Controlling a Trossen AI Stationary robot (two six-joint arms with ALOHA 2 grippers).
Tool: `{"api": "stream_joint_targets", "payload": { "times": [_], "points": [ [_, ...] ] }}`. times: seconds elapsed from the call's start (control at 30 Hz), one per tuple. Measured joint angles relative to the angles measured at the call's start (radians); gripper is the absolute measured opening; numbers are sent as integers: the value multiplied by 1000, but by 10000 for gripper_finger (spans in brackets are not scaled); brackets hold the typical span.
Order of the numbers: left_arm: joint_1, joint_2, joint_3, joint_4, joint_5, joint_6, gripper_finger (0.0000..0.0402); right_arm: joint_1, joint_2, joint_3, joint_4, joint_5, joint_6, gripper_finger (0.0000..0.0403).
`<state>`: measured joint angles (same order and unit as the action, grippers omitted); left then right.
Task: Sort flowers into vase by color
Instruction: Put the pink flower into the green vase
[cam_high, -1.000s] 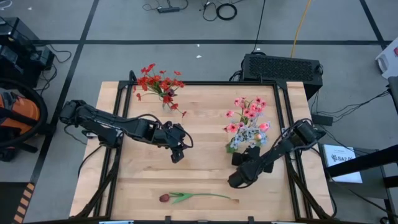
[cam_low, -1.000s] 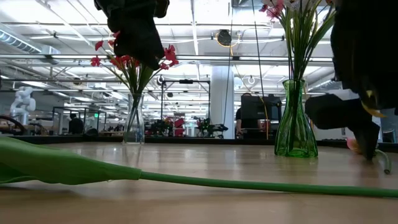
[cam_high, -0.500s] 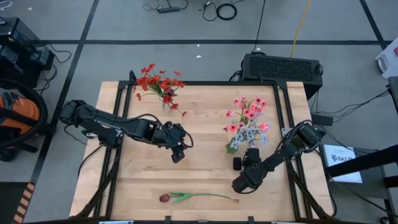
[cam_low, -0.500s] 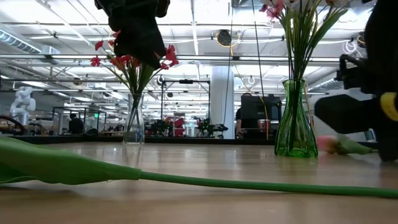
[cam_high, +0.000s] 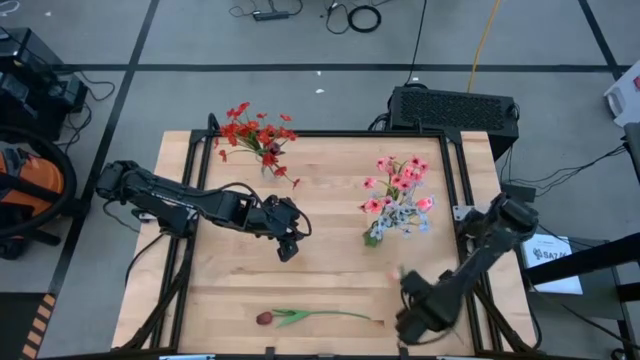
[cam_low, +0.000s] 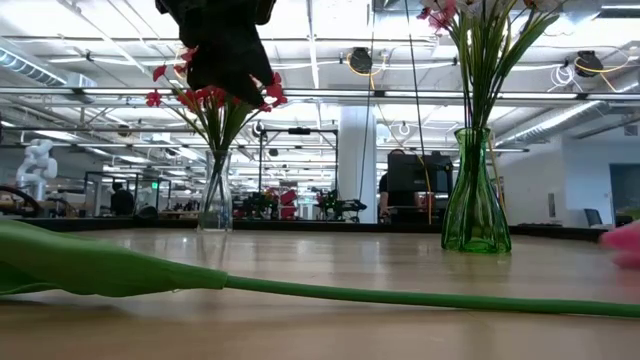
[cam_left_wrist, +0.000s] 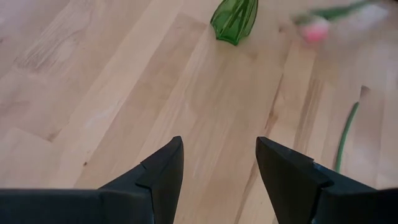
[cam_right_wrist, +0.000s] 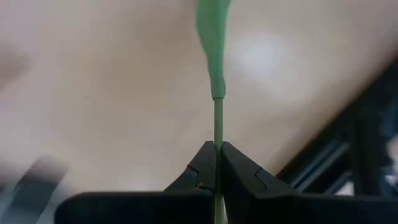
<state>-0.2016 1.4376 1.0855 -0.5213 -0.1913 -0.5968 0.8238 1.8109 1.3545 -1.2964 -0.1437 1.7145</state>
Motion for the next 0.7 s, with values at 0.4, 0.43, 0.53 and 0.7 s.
{"api": "stream_joint_targets", "payload": {
  "times": [0.4,0.43,0.53,0.7],
  "points": [
    [0,0,0,24,-8,0,205,184,-201,101,127,1129,-262,2],
    [0,0,0,24,-7,0,205,195,-202,101,89,1227,-262,2],
    [0,0,0,24,-6,0,206,192,-201,101,7,1315,-262,2],
    [-2,0,0,24,-1,1,206,124,-177,84,56,1426,-290,2]
  ]
}}
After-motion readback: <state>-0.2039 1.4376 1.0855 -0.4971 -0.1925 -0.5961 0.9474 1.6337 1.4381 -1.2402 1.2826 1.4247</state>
